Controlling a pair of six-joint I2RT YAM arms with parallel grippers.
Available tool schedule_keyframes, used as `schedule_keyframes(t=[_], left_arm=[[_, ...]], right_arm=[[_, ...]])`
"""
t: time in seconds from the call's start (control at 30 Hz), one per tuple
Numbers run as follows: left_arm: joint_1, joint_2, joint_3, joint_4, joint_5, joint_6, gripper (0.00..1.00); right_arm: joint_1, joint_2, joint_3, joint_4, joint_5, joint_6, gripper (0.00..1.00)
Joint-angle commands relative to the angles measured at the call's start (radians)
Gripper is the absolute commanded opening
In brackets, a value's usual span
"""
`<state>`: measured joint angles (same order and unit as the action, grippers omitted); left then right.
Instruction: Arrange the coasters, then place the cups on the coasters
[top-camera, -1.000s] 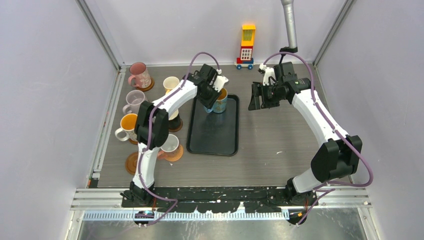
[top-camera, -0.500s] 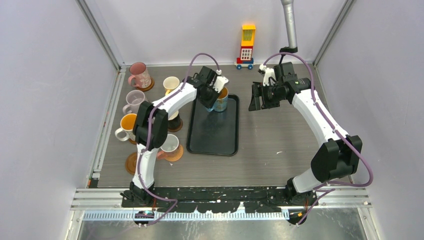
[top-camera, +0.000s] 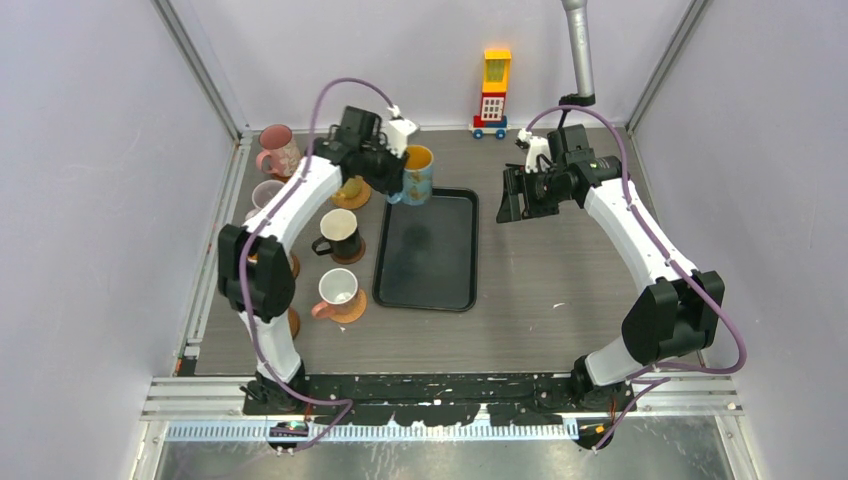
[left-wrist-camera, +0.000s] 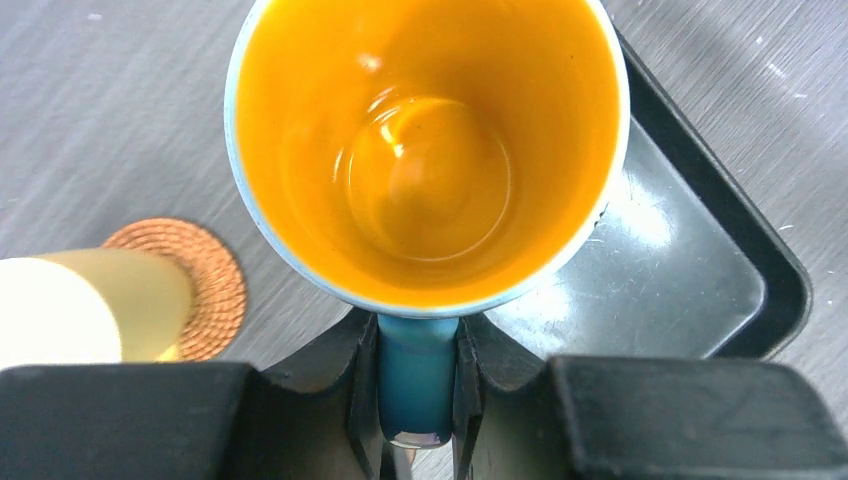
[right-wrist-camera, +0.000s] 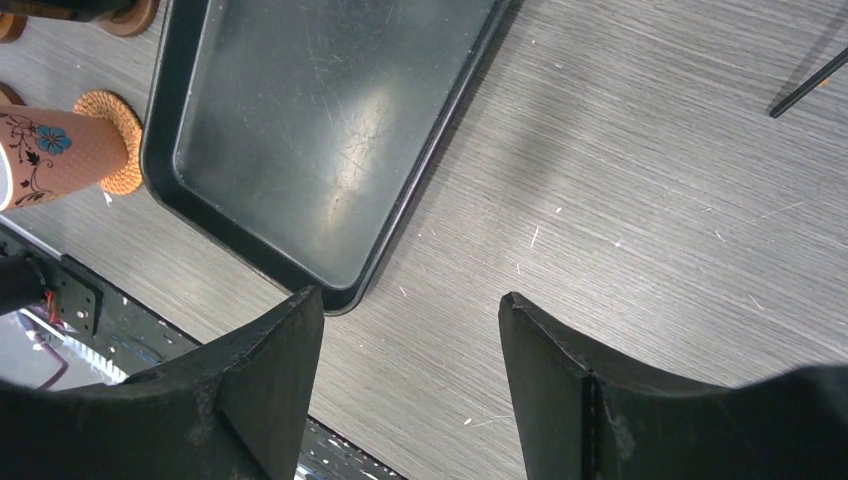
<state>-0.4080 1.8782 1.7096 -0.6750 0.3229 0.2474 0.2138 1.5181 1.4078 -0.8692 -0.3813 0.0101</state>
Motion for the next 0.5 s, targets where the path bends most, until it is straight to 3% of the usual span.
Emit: schedule_keyframes(t=[0.0, 0.27, 0.47], left_arm=[[0.087, -0.159, 0.038, 0.06, 0.18, 0.021, 0.0], [0.38, -0.351, -0.017, -0.048, 0.469, 0.087, 0.0], [0.693, -0.447, -0.042, -0.333, 0.656, 0.314, 0.0]], right_arm=[[-0.005, -0.027, 0.016, 0.003, -0.029, -0.004, 0.7], [-0.004, -0.002, 0.031, 0.002, -0.05, -0.008, 0.7], [-0.001, 0.005, 0.024, -0.015, -0.069, -0.039, 0.7]])
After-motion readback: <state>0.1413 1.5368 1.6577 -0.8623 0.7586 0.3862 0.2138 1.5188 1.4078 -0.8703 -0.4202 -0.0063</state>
